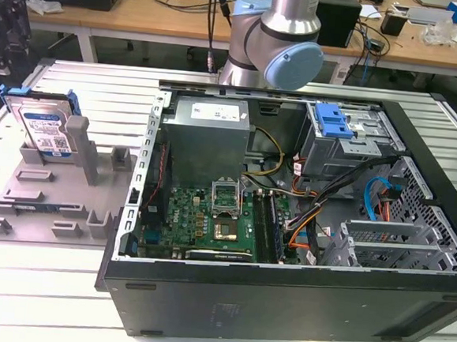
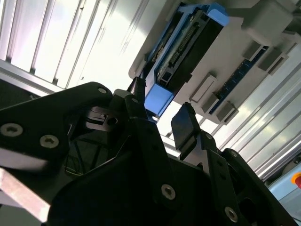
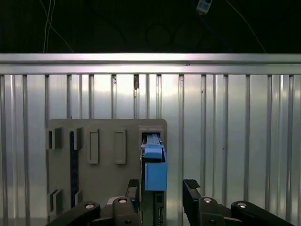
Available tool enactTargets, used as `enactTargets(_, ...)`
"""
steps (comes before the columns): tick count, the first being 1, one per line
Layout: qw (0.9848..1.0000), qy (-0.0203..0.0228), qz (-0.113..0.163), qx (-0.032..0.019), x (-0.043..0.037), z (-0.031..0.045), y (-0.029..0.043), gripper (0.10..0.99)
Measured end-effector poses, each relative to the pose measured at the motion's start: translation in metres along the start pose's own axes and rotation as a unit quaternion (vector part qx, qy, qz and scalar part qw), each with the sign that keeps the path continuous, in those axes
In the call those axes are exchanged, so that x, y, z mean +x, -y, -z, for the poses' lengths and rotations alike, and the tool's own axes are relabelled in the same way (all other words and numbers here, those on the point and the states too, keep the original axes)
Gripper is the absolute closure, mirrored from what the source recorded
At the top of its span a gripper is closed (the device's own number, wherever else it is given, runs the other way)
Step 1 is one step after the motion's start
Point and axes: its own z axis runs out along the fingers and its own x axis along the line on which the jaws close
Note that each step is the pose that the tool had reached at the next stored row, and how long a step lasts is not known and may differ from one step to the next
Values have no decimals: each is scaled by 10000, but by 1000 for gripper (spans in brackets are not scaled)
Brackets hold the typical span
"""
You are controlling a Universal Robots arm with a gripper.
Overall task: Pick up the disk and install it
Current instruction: 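Pick up the disk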
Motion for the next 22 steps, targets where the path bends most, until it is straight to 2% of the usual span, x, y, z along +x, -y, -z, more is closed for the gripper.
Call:
enactTargets(4,10000,0,0,-11,30,-33,1,588)
enactTargets(14,10000,0,0,-26,43,-119,12,588)
enactTargets(22,10000,0,0,-48,41,-224,11,588)
